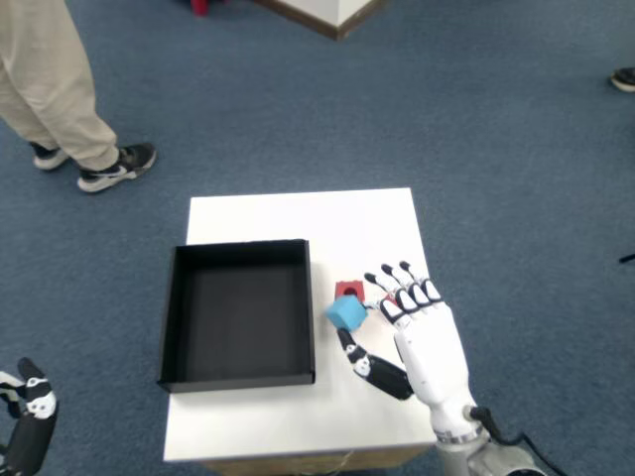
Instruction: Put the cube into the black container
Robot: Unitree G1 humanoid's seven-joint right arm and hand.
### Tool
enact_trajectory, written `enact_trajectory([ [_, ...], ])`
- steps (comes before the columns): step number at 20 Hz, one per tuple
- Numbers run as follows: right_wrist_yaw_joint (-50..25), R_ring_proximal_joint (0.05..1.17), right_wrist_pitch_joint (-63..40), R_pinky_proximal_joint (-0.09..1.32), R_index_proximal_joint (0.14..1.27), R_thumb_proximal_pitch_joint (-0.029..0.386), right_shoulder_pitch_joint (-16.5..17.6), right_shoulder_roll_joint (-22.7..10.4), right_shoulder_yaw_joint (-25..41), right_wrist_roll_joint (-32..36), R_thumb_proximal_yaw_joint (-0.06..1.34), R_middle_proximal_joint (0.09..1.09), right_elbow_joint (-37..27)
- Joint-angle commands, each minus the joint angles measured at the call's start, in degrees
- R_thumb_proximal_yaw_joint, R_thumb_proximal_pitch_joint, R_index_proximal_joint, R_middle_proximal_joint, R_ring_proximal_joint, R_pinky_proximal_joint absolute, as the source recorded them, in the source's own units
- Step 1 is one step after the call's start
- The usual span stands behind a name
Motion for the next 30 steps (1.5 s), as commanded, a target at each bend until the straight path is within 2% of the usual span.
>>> enact_trajectory([
  [1, -3.27, 0.33, -2.53, 0.27, 1.03, 0.185, -1.58, -0.84, -0.54, -0.05, 1.17, 0.41, -6.95],
  [5, -2.46, 0.33, -3.87, 0.26, 1.04, 0.183, -0.46, -0.31, -0.61, -0.23, 1.18, 0.41, -21.18],
  [6, -1.97, 0.33, -4.08, 0.26, 1.04, 0.183, -0.2, -0.38, -0.6, -0.2, 1.18, 0.4, -22.99],
  [8, 0.34, 0.33, -3.98, 0.25, 1.04, 0.183, -0.53, -0.3, -0.98, 0.4, 1.18, 0.4, -24.4],
  [11, 4.86, 0.32, -3.13, 0.24, 1.04, 0.183, -2.21, 1.62, -1.12, 1.5, 1.19, 0.4, -25.66],
  [16, 12.87, 0.32, -0.29, 0.23, 1.04, 0.18, -3.77, 1.47, 4.42, 5.29, 1.2, 0.39, -29.96],
  [19, 17.71, 0.31, 3.64, 0.22, 1.04, 0.181, -5.88, 1.21, 9.78, 9.93, 1.21, 0.39, -27.92],
  [30, 25.2, 0.3, 16.4, 0.22, 1.05, 0.181, -16.86, 1.37, 33.74, 31.71, 1.23, 0.38, -20.64],
])
